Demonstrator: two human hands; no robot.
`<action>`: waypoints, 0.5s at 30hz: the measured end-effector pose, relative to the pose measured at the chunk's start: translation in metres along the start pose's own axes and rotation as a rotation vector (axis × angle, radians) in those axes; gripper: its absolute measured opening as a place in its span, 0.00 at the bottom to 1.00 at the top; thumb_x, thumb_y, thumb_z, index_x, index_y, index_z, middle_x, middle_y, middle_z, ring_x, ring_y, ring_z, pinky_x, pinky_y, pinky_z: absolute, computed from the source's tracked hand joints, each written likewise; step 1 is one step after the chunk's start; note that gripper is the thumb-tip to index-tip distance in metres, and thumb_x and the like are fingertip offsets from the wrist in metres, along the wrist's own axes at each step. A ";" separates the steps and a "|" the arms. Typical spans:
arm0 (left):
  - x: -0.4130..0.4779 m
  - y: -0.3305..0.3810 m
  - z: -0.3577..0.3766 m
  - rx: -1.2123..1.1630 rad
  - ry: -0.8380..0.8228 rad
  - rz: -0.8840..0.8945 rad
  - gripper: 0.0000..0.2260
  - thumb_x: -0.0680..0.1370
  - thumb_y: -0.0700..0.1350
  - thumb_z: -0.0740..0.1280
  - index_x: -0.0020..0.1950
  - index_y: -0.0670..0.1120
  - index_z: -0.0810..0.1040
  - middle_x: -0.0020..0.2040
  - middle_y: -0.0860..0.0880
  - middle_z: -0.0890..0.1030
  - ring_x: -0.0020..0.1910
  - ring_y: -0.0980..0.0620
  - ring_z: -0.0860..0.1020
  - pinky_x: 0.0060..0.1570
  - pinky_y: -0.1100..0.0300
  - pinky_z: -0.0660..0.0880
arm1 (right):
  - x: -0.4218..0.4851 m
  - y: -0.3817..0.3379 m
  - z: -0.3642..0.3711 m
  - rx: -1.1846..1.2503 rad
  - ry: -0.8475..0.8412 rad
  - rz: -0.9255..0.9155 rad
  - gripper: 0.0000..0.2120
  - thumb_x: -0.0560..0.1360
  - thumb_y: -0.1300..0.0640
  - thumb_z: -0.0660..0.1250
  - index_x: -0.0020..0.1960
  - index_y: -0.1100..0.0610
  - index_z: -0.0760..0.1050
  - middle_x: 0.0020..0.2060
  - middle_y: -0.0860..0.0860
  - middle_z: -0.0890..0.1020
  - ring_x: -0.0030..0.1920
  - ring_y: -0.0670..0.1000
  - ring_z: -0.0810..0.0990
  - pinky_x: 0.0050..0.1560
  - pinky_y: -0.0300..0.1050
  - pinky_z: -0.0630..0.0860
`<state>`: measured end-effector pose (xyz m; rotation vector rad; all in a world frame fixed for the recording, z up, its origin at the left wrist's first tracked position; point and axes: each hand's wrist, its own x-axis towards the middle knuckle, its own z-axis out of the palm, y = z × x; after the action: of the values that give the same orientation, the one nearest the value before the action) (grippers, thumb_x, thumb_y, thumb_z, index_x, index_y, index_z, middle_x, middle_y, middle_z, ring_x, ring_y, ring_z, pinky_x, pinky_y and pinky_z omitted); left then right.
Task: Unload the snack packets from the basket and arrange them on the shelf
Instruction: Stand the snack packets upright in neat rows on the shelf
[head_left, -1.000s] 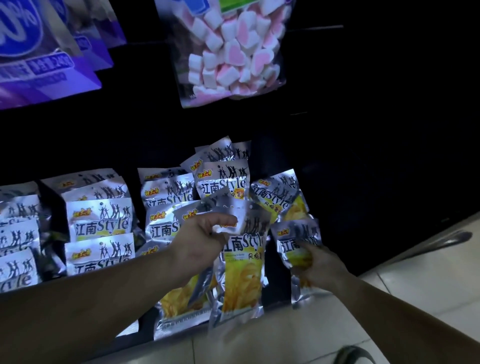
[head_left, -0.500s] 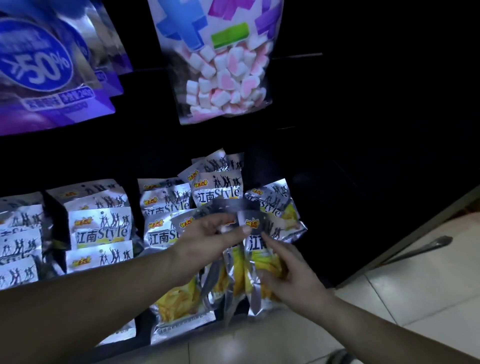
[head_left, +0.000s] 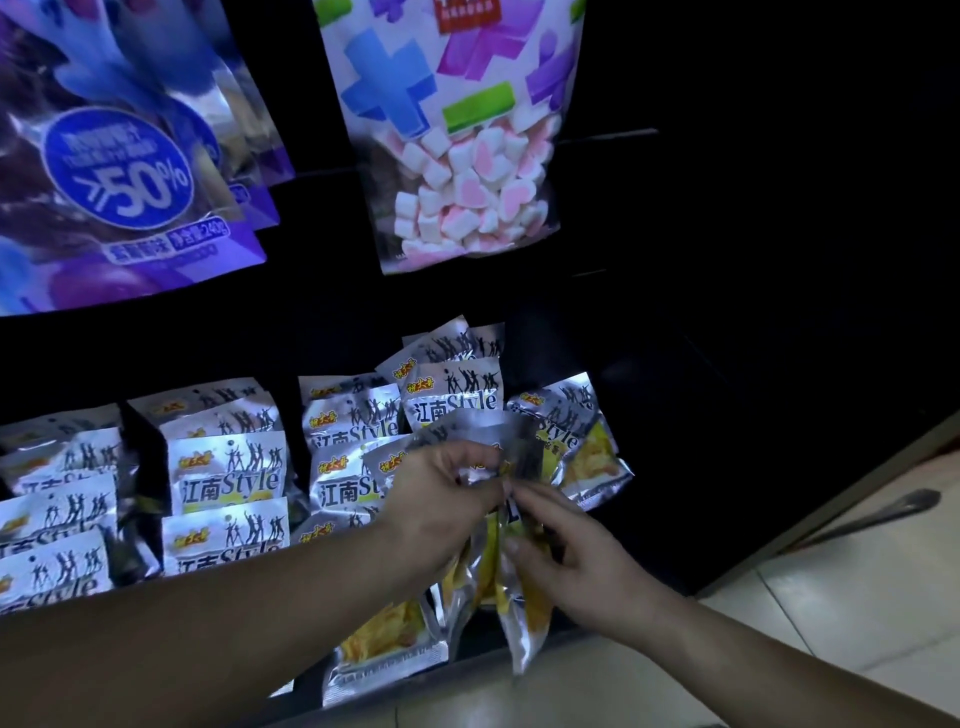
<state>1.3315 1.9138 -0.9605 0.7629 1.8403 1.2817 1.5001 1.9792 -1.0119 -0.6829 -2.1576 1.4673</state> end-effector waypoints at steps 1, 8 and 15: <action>0.002 0.000 -0.001 -0.001 0.024 0.006 0.07 0.72 0.41 0.79 0.48 0.49 0.87 0.45 0.48 0.88 0.44 0.48 0.86 0.46 0.55 0.83 | 0.002 -0.003 0.000 0.034 -0.006 0.014 0.24 0.80 0.60 0.68 0.72 0.40 0.70 0.69 0.34 0.73 0.73 0.38 0.68 0.73 0.34 0.64; -0.002 0.010 -0.012 0.143 -0.104 0.040 0.07 0.80 0.40 0.69 0.43 0.49 0.83 0.27 0.46 0.77 0.21 0.50 0.68 0.23 0.64 0.64 | 0.014 -0.009 -0.024 -0.149 0.187 -0.020 0.17 0.79 0.63 0.68 0.62 0.45 0.80 0.61 0.41 0.78 0.65 0.44 0.76 0.62 0.36 0.72; -0.013 0.016 -0.007 0.204 -0.292 0.088 0.09 0.84 0.39 0.62 0.46 0.50 0.76 0.33 0.40 0.78 0.24 0.50 0.66 0.26 0.62 0.63 | 0.031 -0.025 -0.063 -0.261 -0.003 0.214 0.22 0.77 0.46 0.71 0.70 0.38 0.72 0.64 0.45 0.80 0.65 0.46 0.77 0.67 0.49 0.75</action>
<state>1.3331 1.9052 -0.9404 1.0910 1.7288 0.9837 1.5102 2.0357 -0.9642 -1.0311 -2.3630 1.2975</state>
